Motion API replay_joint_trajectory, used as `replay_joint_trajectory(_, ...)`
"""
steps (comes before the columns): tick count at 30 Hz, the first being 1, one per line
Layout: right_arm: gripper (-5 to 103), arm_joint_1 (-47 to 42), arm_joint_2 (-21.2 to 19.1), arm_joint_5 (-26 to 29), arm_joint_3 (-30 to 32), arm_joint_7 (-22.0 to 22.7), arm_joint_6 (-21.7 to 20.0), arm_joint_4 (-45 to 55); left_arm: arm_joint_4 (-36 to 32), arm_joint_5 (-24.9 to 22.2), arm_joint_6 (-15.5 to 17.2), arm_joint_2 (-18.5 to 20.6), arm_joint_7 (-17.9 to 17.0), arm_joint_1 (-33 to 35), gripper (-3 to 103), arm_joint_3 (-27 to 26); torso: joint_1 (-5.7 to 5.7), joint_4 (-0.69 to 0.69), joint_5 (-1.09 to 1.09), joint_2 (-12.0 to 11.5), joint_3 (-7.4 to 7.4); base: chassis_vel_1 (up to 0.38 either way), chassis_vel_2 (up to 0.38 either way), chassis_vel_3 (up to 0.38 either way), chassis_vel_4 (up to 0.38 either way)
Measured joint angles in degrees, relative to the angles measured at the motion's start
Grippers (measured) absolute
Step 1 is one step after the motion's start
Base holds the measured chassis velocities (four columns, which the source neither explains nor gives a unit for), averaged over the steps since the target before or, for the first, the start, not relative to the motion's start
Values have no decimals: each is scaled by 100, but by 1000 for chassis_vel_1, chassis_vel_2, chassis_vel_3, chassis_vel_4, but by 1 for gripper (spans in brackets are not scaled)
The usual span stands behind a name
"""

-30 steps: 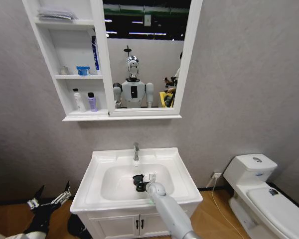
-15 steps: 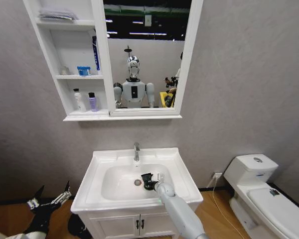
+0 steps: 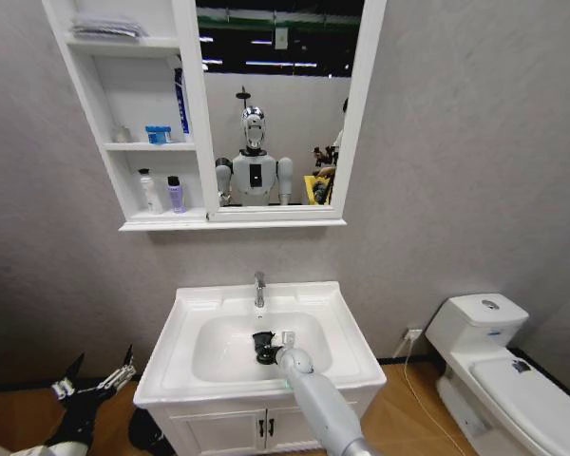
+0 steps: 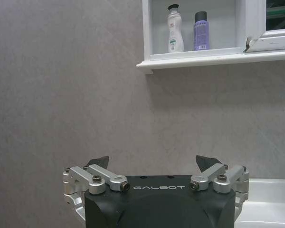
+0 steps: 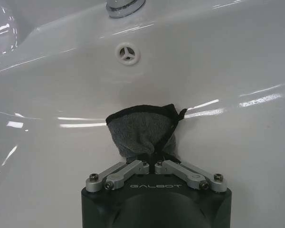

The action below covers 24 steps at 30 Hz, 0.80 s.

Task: Move facial cleanser and shampoo from washbasin to cabinet, then wipe washbasin with towel.

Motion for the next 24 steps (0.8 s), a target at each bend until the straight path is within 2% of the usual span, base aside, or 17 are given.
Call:
replay_joint_trajectory(6, 1, -85, -334, 66, 45, 2, -47, 211, 0, 0, 0, 0, 0, 0, 100, 0, 0, 0, 1, 0, -1, 0, 0, 0, 0)
replay_joint_trajectory(8, 1, -157, -569, 97, 107, 3, -55, 359, 0, 0, 0, 0, 0, 0, 100, 0, 0, -1, 1, 0, -2, 0, 0, 0, 0)
replay_joint_trajectory(12, 1, -187, -719, 115, 167, -3, -62, 435, 0, 0, 0, 0, 0, 0, 100, 0, -1, -1, 0, 1, -2, 0, 0, 0, 0)
replay_joint_trajectory(19, 1, -109, -565, 65, 163, 0, -59, 288, 0, 0, 0, 0, 0, 0, 100, 0, 0, -4, -2, 1, -2, 0, 0, 0, 0)
replay_joint_trajectory(24, 1, 41, -213, -72, 36, -129, 21, -46, 0, 0, 0, 0, 0, 0, 100, 0, 0, -2, -1, 0, -1, 0, 0, 0, 0)
